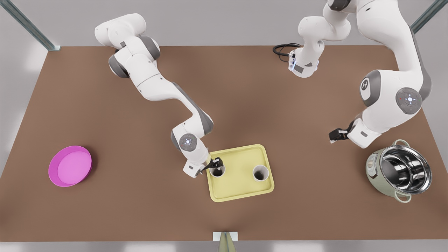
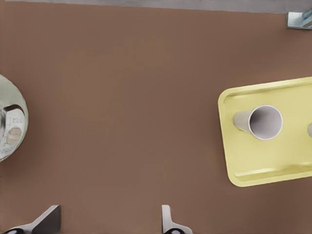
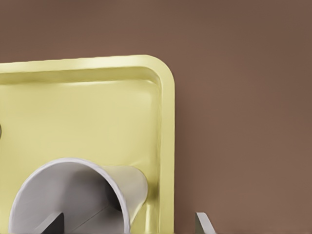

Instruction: Use the left arm to pick up the white IKEA cup from the tray and place it on the middle-left position; use the right arm to pick up the white IKEA cup from the tray and place it on the middle-right position

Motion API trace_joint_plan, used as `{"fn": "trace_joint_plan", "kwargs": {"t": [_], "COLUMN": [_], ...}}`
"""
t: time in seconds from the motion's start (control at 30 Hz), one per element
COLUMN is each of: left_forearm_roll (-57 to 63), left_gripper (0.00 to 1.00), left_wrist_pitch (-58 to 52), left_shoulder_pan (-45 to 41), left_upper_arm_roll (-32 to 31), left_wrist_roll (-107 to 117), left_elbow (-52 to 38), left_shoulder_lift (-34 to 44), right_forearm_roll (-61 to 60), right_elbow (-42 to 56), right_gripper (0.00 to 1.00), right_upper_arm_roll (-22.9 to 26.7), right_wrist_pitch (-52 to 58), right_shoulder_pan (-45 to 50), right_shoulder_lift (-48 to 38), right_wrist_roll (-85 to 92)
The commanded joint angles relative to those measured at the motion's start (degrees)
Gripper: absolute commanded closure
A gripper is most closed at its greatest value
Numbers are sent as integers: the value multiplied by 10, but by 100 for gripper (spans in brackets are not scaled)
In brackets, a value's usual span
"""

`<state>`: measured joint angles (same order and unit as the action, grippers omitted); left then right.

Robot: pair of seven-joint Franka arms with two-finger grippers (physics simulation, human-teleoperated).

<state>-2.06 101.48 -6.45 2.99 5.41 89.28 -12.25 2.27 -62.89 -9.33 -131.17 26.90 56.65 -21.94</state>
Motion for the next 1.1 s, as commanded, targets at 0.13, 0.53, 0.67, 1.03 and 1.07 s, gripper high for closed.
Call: {"fn": "trace_joint_plan", "kwargs": {"t": [0.13,0.53,0.67,1.03,1.07], "left_forearm_roll": [12,15,81,0,-1], "left_gripper": [0,0,0,0,0], "left_wrist_pitch": [11,12,49,137,137], "left_shoulder_pan": [-2,-5,-254,-175,-174], "left_upper_arm_roll": [1,1,-18,1,1], "left_wrist_roll": [13,15,294,294,289], "left_elbow": [-3,-6,-48,-258,-256], "left_shoulder_lift": [-8,-8,-89,-321,-322], "right_forearm_roll": [-2,-6,-2,80,83], "right_elbow": [0,0,-3,-50,-51], "right_gripper": [53,98,93,84,84], "right_upper_arm_roll": [0,15,16,20,20], "right_wrist_pitch": [0,150,229,48,47], "right_shoulder_pan": [0,-106,-207,-277,-277], "right_shoulder_lift": [8,-90,-94,-40,-39], "right_wrist_roll": [9,145,333,457,458]}}
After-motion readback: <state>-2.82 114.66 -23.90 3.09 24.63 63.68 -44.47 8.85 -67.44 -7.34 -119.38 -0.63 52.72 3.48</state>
